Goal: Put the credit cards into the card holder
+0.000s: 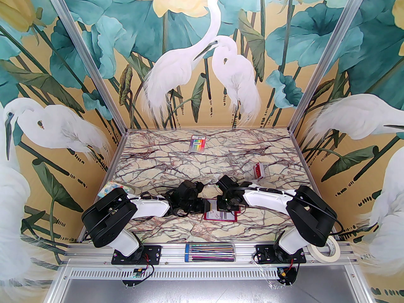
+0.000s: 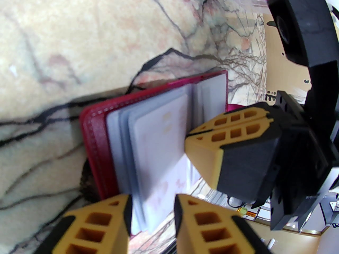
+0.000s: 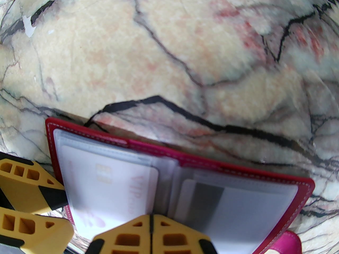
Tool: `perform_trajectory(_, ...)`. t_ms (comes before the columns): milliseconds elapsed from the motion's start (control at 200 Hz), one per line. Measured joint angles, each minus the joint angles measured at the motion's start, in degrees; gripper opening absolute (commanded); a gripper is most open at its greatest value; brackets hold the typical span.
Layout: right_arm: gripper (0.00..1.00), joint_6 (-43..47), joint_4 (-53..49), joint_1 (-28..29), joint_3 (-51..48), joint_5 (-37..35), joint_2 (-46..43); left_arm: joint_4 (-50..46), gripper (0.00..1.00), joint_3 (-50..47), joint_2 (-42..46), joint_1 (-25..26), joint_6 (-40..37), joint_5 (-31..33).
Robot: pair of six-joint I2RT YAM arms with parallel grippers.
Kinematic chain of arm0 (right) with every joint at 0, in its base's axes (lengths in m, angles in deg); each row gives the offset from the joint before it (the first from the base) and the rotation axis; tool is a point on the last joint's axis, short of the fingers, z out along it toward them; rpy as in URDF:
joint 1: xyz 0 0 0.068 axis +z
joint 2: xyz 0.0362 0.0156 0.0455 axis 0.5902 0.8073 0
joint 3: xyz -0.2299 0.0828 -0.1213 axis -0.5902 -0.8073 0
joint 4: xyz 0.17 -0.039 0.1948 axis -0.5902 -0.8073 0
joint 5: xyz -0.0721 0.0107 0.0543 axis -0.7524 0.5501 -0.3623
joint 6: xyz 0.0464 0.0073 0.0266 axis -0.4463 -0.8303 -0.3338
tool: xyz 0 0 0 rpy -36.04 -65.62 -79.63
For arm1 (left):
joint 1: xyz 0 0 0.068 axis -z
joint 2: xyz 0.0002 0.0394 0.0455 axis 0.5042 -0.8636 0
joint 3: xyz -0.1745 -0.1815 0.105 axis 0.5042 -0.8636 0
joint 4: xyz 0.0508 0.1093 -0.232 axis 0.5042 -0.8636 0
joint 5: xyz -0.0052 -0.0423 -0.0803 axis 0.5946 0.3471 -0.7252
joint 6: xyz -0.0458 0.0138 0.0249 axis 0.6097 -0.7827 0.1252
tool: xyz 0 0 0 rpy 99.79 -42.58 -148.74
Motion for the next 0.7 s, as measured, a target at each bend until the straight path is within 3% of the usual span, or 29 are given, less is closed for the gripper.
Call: perform_trajectory(700,0.05,0.0,0.0,0.0,0.0,0.0,0.0,0.1,0.32,0.6,0.0,1.2,0.0,-0.2)
